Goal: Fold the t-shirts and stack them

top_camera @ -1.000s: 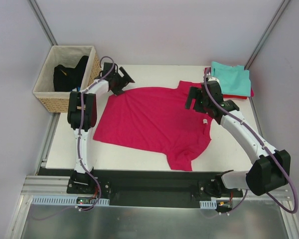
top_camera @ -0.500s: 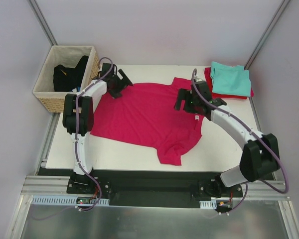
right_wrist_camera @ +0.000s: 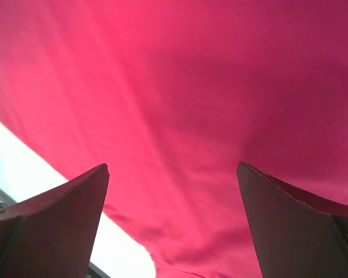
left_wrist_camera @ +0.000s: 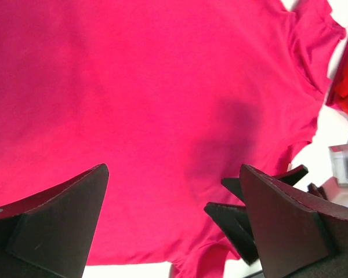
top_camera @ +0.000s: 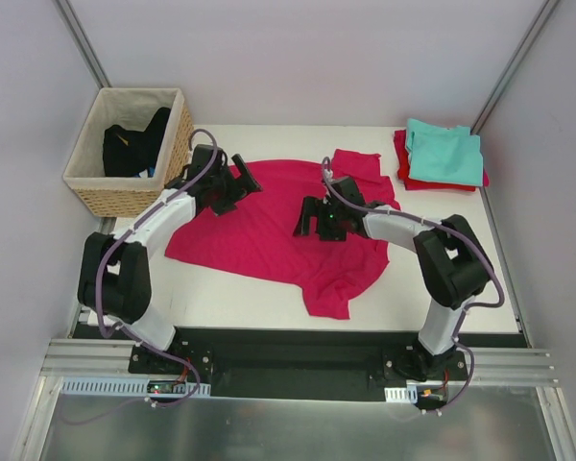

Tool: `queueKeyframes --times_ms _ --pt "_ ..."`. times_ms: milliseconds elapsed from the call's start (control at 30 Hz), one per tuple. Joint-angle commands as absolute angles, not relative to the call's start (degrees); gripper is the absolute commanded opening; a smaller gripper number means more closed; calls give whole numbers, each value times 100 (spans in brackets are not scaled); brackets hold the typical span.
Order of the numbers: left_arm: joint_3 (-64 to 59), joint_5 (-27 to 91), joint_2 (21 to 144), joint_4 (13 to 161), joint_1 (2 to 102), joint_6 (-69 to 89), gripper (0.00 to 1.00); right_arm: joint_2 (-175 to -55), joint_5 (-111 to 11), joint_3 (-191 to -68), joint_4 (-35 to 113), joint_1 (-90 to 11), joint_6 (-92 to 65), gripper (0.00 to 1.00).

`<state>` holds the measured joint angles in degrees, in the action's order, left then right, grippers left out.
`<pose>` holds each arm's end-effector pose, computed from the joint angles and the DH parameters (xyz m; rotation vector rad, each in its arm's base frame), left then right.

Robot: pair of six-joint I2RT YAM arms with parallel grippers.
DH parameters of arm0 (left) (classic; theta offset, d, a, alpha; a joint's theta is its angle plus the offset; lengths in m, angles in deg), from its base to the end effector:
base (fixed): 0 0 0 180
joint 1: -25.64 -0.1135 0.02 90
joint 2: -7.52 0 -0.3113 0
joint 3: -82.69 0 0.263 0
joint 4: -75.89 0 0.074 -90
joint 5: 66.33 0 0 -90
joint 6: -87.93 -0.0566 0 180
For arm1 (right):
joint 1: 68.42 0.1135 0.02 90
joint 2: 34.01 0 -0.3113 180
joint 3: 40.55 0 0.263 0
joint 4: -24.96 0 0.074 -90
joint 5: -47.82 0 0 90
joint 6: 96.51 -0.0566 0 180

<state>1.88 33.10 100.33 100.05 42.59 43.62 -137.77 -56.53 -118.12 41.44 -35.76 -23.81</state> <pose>0.3774 -0.1247 0.2931 -0.4785 2.2566 -0.7707 0.3500 0.2410 0.2125 -0.4514 2.3579 0.7172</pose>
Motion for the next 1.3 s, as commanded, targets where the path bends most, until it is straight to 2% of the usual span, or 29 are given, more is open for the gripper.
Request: queueKeyframes --times_ms 0,167,267,367,400,533,633,833,1000,1267 --pt "630 2912 9427 9998 4234 4179 96 -13623 -5555 -11047 3842 -3599 -2593 96" --pt "981 2718 8944 9998 4226 4188 97 -12956 -4879 -9824 3955 -3433 -2786 96" --pt "1078 2692 8768 9998 4226 4170 97 -11973 -3836 -9094 4709 -3029 -3083 96" --pt "1192 2640 8610 9990 4226 4153 97 -10585 -2955 -8480 5746 -2528 -3627 96" --pt "1254 2639 8566 9998 4226 4161 97 -9781 -2709 -8364 6245 -2414 -3769 96" --pt "1403 2657 8398 9990 4226 4205 97 -8126 -2470 -7967 7268 -2131 -4184 96" --pt "1465 2744 8372 9989 4234 4319 97 -7543 -2268 -8160 7839 -2105 -4114 96" --pt "1422 2937 8416 9876 4261 4443 96 -7724 -1793 -8907 7964 -2105 -3745 96" --pt "704 3570 9221 9410 4401 4189 96 -8690 -1293 -9574 7253 -2175 -3288 96" --pt "-862 4413 10901 9330 4419 3802 96 -10606 -1889 -11014 6129 -3563 -2523 96"
